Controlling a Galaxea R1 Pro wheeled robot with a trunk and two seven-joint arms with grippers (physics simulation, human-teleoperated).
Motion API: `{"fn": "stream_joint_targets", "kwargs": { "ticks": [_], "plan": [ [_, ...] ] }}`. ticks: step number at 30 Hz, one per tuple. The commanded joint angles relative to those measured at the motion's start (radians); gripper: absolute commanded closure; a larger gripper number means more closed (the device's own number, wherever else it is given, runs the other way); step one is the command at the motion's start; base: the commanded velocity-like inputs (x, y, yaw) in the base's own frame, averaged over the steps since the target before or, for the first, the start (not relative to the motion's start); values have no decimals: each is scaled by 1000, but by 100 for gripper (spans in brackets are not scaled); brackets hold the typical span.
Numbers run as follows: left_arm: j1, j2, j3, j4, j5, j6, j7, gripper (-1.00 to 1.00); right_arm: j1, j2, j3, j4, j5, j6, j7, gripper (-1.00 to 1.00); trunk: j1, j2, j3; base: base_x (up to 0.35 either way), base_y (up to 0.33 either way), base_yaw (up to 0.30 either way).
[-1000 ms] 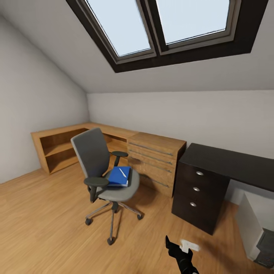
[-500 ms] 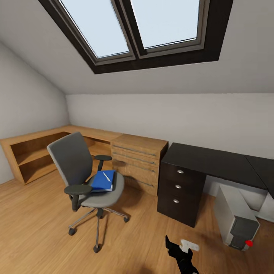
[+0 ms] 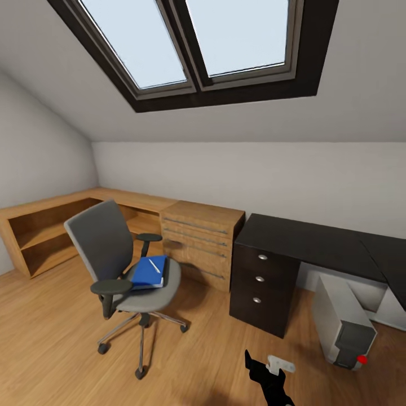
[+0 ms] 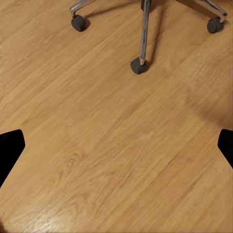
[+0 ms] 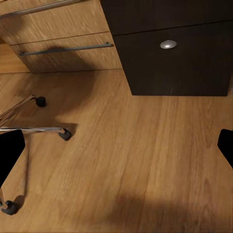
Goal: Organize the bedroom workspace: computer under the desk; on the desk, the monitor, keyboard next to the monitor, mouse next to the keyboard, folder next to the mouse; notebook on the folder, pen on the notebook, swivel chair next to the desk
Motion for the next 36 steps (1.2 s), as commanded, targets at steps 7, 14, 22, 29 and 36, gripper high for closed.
{"fn": "stream_joint_targets", "kwargs": {
  "ticks": [7,14,22,29,36],
  "plan": [
    [0,-1,1,-1,4,4,2,-100,-1,0,-7,2,-7,-4,8,-100,-27,49,21,0,0,0],
    [0,-1,1,0,4,4,2,-100,-1,0,-8,2,-6,-5,10,-100,-54,98,43,0,0,-106],
    [0,-2,1,14,3,4,2,-100,-1,16,-8,1,-6,-6,7,-100,-84,154,67,0,0,-258],
    [0,-1,3,119,3,-6,2,-100,-1,48,-8,0,-1,-7,5,-100,-111,203,84,0,0,-195],
    [0,39,6,353,4,-257,6,-100,17,48,-8,-1,78,-8,5,-100,-138,252,104,0,0,-32]
  ]
}}
